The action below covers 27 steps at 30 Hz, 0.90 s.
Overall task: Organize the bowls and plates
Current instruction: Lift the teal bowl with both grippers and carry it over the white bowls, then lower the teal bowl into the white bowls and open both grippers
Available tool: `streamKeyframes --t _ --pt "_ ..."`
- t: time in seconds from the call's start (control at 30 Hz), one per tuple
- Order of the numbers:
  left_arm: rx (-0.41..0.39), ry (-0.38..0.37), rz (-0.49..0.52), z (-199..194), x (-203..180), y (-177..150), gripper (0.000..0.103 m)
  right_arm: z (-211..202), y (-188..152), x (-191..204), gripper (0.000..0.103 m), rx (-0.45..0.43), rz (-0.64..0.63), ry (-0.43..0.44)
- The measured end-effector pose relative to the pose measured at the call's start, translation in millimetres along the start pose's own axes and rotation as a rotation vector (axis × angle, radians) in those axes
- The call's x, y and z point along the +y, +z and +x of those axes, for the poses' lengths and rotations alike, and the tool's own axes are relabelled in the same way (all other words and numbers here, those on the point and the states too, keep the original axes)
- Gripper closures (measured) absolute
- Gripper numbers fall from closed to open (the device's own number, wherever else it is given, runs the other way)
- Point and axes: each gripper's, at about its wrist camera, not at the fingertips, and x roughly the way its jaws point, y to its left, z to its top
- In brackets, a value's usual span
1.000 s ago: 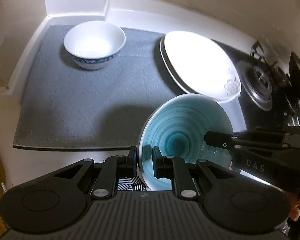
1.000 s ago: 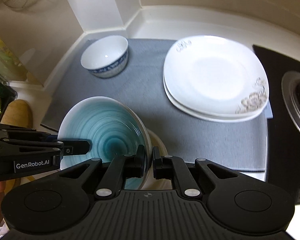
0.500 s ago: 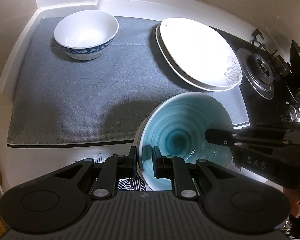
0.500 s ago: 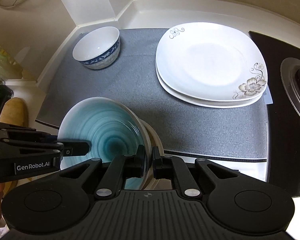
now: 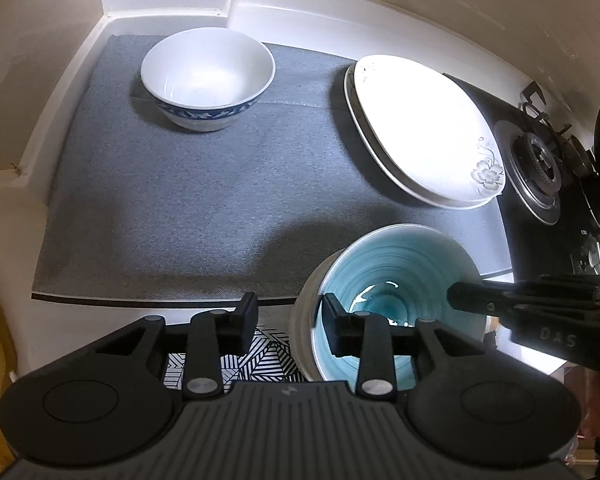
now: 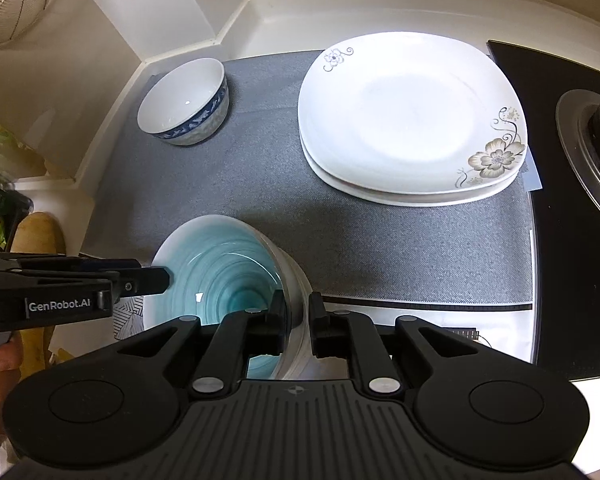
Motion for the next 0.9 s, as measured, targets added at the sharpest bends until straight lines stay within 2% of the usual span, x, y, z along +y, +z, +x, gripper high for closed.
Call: streamKeyframes --t 0.13,0.3,0.43,0.63,0.73,0.8,0.83,0.87,0.9 --pt "0.002 -0.004 -0.009 1 2 2 0.061 -7 1 -5 0.093 -0.021 0.014 0.037" --pt "-0.003 -0.003 -0.005 0 2 3 0.058 0 4 -26 0.093 0.019 0.128 0.116" --pt "-0.004 0.002 -0.006 1 1 3 0.054 3 0 -26 0.093 0.008 0.116 0.124" --pt "-0.010 0.005 0.003 -1 -1 4 0.039 10 0 -25 0.093 0.016 0.103 0.120" --pt "-0.017 0.006 0.000 -2 -1 4 0.029 9 1 -22 0.092 0.019 0.089 0.106" --pt "-0.032 0.006 -0.005 -4 0 4 0.018 5 2 -19 0.089 0.016 0.079 0.093" --pt "-0.040 0.003 -0.006 -6 0 3 0.018 3 2 -18 0.089 0.009 0.071 0.086" --pt "-0.045 0.001 -0.008 -7 1 4 0.017 0 3 -16 0.086 -0.001 0.059 0.077" --pt "-0.047 0.000 -0.013 -7 1 4 0.015 -4 4 -14 0.076 -0.013 0.048 0.070"
